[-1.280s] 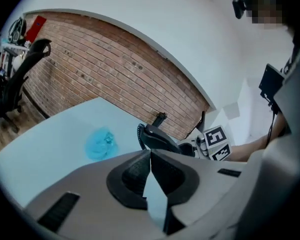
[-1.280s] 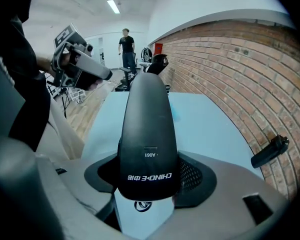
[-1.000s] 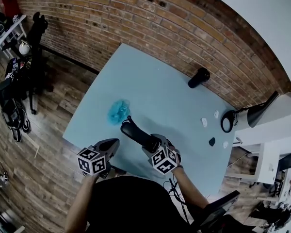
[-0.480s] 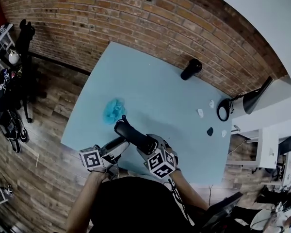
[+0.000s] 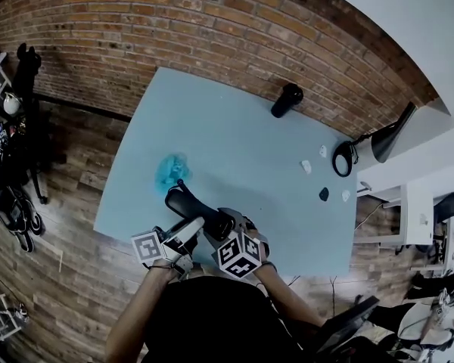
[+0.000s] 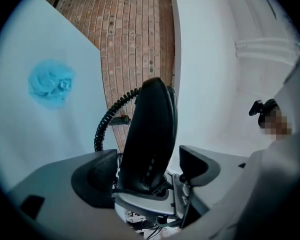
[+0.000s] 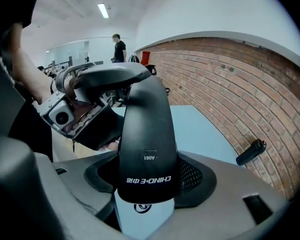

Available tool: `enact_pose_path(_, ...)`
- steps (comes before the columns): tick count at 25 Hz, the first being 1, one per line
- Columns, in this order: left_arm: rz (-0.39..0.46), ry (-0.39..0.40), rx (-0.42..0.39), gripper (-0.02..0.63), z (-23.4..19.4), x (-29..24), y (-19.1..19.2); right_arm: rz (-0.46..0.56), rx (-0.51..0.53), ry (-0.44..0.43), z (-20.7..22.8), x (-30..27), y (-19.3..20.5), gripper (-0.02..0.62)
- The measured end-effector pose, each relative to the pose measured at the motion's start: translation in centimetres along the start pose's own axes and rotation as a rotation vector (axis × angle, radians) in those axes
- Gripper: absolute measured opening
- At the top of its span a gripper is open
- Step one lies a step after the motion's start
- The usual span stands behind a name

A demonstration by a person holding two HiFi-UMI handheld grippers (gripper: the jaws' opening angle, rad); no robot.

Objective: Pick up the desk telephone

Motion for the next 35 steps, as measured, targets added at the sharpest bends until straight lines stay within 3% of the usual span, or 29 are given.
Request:
enact_pose_path(6,0.021,-0.046,0.025,0.389,-0.7,0.7,0.5,-0.011,0.023,-0.002,-1.3,-0.1,0.1,0.29)
enact_pose_path(7,0.03,-0.052,0.027,0.333,-0.9,1.0,0.6,-0.006,0.016,-0.007,-1.5,0.0,0.2,0.29)
enact_pose_path(10,0.053,-0.06,0.055,0.308,-1.5,1.8,0.8,0.013,-0.004,-0.027,-2.1,0.0,0.2,0.289)
enact_pose_path(19,0.058,-0.1,0.103,0.301,-2.2,3.8,1.7,0.021,-0.018,-0.061,-4.1,-0.8,0.3,0.295)
enact_pose_path(35,0.018,-0.08,0.098,0.299,-2.1,2.8,1.8,0.053,-0.022,-0.076,-3.6,-0.4,1.1,0.295)
Point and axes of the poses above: the fingertips, and each gripper's own axes: x backward along the fingers, z to its right, y out of its underside, the point moved 7 cm from there along x, backward along the fingers, and after that the axes turned 8 degrees about -z, right-handed, at the moved point
